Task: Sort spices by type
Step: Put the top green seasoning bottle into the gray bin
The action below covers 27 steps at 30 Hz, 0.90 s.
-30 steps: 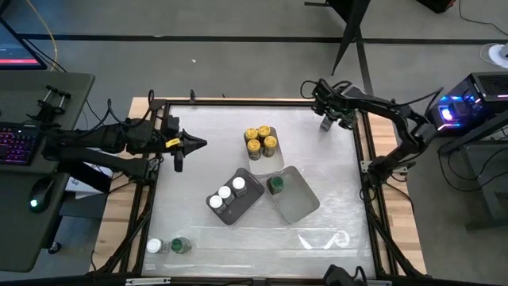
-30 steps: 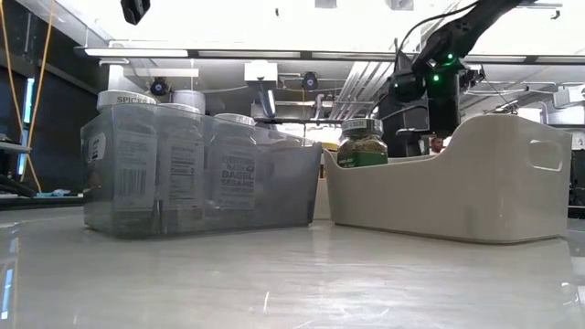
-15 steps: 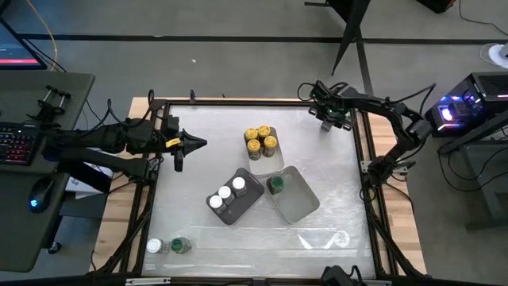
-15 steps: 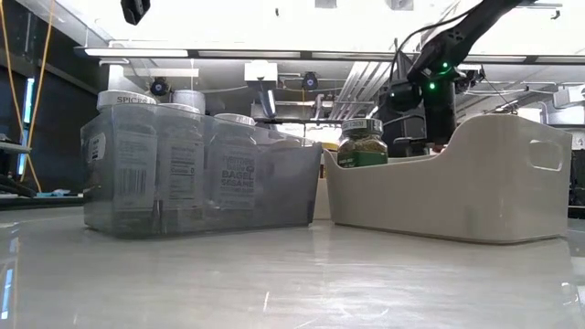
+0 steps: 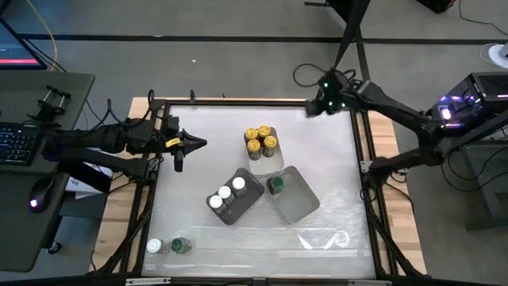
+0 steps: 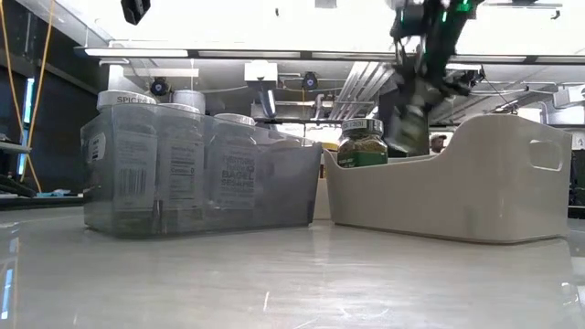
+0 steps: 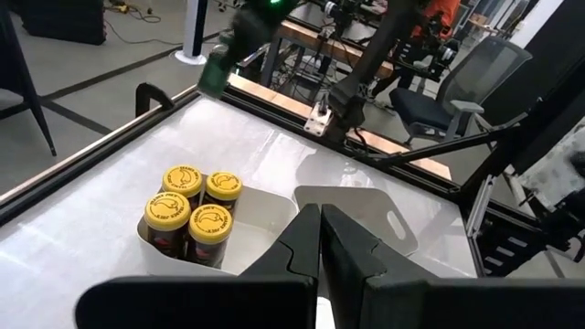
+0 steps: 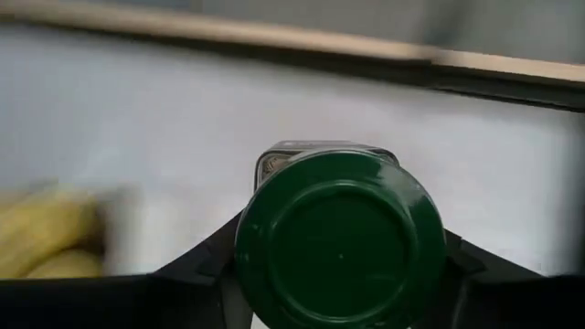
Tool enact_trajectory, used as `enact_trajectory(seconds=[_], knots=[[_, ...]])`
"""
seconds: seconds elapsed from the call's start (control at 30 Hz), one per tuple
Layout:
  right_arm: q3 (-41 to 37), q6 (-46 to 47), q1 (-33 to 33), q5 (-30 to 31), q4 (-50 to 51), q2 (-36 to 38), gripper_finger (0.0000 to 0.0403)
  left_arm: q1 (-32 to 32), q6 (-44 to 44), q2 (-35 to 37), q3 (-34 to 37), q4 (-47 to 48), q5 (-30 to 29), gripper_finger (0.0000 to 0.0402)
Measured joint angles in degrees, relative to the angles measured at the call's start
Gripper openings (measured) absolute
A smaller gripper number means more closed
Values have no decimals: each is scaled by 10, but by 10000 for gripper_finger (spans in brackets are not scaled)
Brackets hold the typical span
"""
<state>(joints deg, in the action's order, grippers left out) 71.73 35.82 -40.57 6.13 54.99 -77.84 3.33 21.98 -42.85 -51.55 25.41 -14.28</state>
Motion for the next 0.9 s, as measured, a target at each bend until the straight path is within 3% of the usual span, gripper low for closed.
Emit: enact_trajectory(seconds=[0.17, 0.3, 0.4, 0.67, 0.9], knots=[[14, -1, 154, -80, -30, 45, 192, 0, -21, 0, 0, 0, 0, 0], [14, 13, 289, -90, 4, 40, 192, 0, -22, 0, 0, 0, 0, 0], [14, 74, 359, -87, 33, 24, 192, 0, -26, 0, 0, 0, 0, 0], [14, 243, 426, -33, 57, -63, 192, 0, -31, 0, 0, 0, 0, 0], [14, 269, 441, -31, 22, -134, 192, 0, -27, 0, 0, 0, 0, 0]])
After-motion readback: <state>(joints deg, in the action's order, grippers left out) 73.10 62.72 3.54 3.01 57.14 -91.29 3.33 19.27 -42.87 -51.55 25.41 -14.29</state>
